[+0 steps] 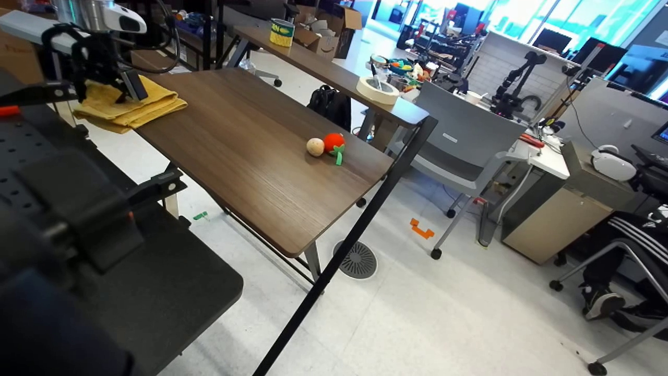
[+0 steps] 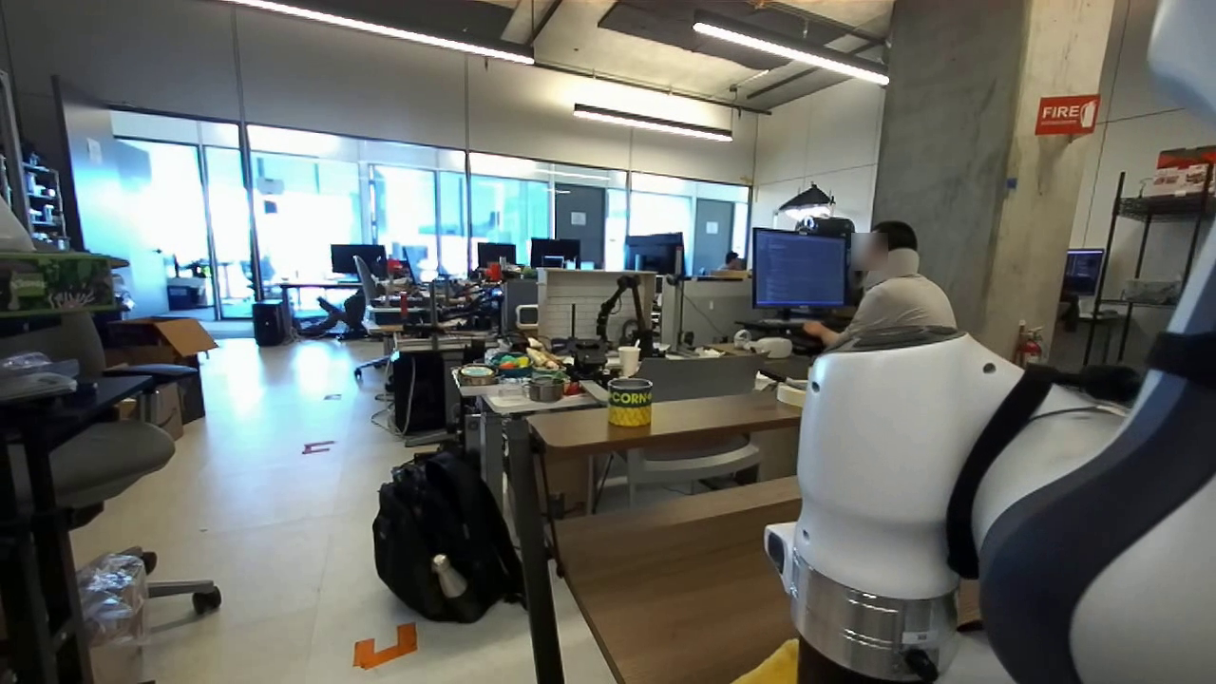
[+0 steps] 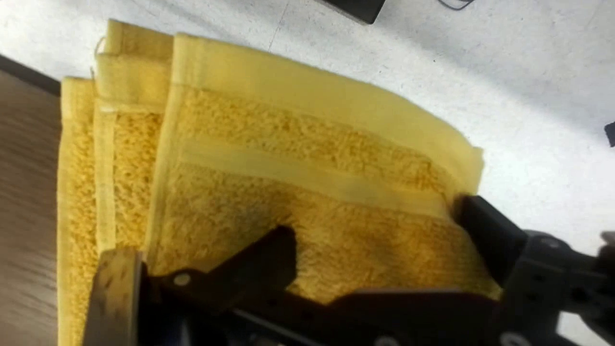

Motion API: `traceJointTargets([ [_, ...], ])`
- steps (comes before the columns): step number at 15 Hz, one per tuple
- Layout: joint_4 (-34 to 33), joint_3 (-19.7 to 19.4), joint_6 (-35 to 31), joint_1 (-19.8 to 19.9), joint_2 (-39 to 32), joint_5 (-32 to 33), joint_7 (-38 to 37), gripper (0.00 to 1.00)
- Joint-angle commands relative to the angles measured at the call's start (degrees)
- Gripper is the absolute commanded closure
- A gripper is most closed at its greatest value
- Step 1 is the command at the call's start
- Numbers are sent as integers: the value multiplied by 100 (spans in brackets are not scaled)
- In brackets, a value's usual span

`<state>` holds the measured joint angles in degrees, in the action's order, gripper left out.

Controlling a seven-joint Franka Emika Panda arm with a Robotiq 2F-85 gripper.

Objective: Use the towel to wipe the table

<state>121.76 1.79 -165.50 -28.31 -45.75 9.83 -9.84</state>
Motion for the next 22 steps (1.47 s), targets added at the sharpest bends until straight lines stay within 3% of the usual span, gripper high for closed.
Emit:
traceJointTargets([
  [1, -1035, -346, 486, 243, -582, 12, 176, 0],
  [5, -1438, -694, 1098, 201, -810, -41, -441, 0],
  [10, -2018, -427, 2368, 732, -1109, -271, -282, 0],
  [12, -2305, -156, 2903, 1075, -1179, -377, 158, 27],
  [18, -2329, 851, 3637, 2278, -647, -1367, 1616, 70],
  [22, -2483, 1102, 3935, 2946, -453, -2103, 2087, 98],
])
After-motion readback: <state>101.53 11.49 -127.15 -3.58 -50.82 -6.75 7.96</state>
